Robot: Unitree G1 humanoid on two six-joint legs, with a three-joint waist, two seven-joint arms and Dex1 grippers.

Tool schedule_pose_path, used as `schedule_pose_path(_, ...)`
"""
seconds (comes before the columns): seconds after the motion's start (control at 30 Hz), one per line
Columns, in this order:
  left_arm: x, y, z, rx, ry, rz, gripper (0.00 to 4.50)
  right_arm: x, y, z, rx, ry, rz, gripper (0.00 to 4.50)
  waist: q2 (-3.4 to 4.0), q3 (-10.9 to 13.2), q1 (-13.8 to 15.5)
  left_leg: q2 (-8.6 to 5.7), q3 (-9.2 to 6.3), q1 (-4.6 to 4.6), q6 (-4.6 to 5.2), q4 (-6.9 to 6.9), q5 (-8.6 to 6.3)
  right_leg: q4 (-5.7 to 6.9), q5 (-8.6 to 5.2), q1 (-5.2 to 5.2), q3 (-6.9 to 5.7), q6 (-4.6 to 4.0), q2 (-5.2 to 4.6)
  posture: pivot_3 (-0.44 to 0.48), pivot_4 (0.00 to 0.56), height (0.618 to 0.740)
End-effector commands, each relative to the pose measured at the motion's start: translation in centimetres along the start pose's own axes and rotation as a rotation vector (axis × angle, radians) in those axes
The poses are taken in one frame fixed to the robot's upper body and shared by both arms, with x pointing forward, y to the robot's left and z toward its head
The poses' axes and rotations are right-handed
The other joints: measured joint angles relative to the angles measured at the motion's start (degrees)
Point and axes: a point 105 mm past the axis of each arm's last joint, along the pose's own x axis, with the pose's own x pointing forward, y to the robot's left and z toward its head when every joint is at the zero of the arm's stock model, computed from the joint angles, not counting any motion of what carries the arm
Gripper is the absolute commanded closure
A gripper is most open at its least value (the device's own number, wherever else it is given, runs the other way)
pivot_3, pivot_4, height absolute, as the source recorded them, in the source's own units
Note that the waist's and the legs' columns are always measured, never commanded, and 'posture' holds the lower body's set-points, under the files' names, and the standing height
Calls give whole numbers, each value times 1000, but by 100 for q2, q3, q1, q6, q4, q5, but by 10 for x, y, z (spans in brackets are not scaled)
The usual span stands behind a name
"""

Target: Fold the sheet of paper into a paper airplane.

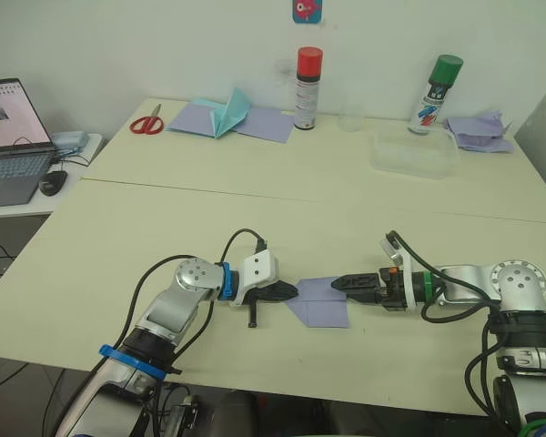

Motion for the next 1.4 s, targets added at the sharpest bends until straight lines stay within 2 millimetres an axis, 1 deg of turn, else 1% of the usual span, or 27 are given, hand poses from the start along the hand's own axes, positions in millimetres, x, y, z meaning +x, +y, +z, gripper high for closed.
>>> schedule_pose_path(0.03, 2, -7, -15, -35, 54, -24, 4500, 10, -1, -5, 29, 29, 6, 6, 0, 0, -5, 1, 0, 0, 0, 0, 0, 0, 0, 0, 0, 0, 0, 0, 150, 740)
schedule_pose_path(0.27, 2, -6, -14, -33, 53, -18, 4500, 11, 15, -6, 22, 49, 95, 6, 1, 1, -9, 2, 1, 0, 0, -4, 0, 0, 0, -2, 0, 0, 1, 0, 150, 740)
schedule_pose_path(0.53, 2, -5, -15, -36, 52, -14, 4500, 8, 27, -3, 38, 42, 151, 6, 4, 5, -3, -3, 0, -12, 0, -6, 0, -4, 0, -9, 0, 0, -1, 0, 150, 740)
schedule_pose_path(0.67, 2, -4, -14, -34, 50, -11, 4500, 5, 32, -8, 44, 70, 189, 6, 4, 6, 0, -4, -1, -15, 0, -6, 0, -5, 0, -10, -1, 0, -2, 0, 150, 740)
schedule_pose_path(0.77, 2, -4, -15, -33, 50, -10, 4500, 3, 34, -18, 33, 112, 220, 6, 4, 6, 5, -4, -2, -17, 0, -6, 0, -6, -1, -11, -1, 1, -2, 0, 150, 740)
schedule_pose_path(0.9, 1, -4, -15, -31, 52, -10, 4500, 2, 32, -26, 37, 125, 217, 6, 4, 6, 8, -4, -5, -20, 0, -6, 0, -7, -1, -12, -3, 1, -3, 0, 150, 740)
schedule_pose_path(1.2, 0, -4, -16, -23, 55, -11, 4500, 0, 28, -32, 47, 122, 210, 6, 3, 7, 9, -4, -5, -23, 0, -6, 0, -9, -4, -14, -3, 7, -4, 0, 150, 740)
schedule_pose_path(1.23, 1, -4, -16, -21, 55, -11, 4500, 2, 27, -31, 51, 104, 205, 6, 3, 7, 9, -4, -5, -23, 0, -6, 0, -9, -4, -14, -3, 7, -4, 0, 150, 740)
schedule_pose_path(1.33, 1, -4, -15, -18, 52, -11, 4500, 11, 19, -18, 88, -4, 135, 6, 2, 7, 9, -2, -6, -23, 0, -5, 0, -9, -8, -14, -4, 13, -3, 0, 150, 740)
schedule_pose_path(1.4, 1, -4, -15, -16, 53, -13, 4500, 14, 16, -10, 113, -56, 119, 6, 3, 7, 7, -3, -6, -23, 0, -6, 0, -9, -12, -14, -4, 21, -3, 0, 150, 740)
